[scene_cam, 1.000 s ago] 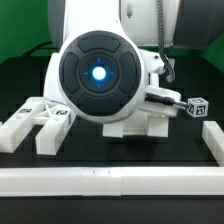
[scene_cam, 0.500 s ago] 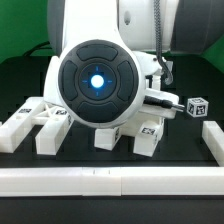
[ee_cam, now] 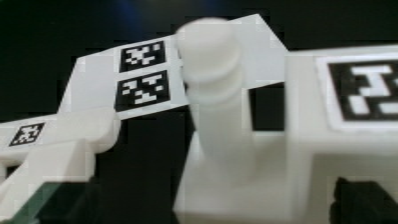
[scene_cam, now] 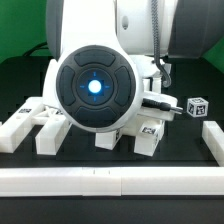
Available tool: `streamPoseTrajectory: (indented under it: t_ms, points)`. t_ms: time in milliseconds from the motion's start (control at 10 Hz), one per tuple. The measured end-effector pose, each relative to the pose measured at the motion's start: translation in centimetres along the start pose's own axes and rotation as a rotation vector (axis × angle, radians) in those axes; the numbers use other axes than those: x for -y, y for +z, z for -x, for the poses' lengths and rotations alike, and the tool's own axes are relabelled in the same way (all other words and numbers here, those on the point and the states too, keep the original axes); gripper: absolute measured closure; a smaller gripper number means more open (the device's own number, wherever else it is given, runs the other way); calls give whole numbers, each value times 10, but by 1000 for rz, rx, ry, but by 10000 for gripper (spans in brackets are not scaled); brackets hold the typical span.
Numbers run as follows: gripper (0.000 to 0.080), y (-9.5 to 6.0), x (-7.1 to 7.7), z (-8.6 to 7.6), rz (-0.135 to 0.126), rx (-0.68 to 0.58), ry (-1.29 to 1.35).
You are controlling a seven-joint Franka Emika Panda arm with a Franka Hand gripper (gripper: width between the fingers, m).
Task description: Assemble chair
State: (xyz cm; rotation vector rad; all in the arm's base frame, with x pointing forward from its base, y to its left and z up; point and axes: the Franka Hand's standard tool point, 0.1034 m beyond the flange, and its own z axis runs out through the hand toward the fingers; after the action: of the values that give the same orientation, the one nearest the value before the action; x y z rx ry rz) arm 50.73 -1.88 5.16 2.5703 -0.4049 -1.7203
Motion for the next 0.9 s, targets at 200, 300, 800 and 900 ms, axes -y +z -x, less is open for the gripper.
streamPoseTrajectory:
  t_ms: [200,300,800,900]
  points:
    - [150,-1,-4,-4,-6,-10,-20]
    - [150,-5,-6,-4,-10,-26,-22]
    - [150,-36,-9,2,-63,-294,-60]
    - [150,-43,-6,-5,-75,-375,-60]
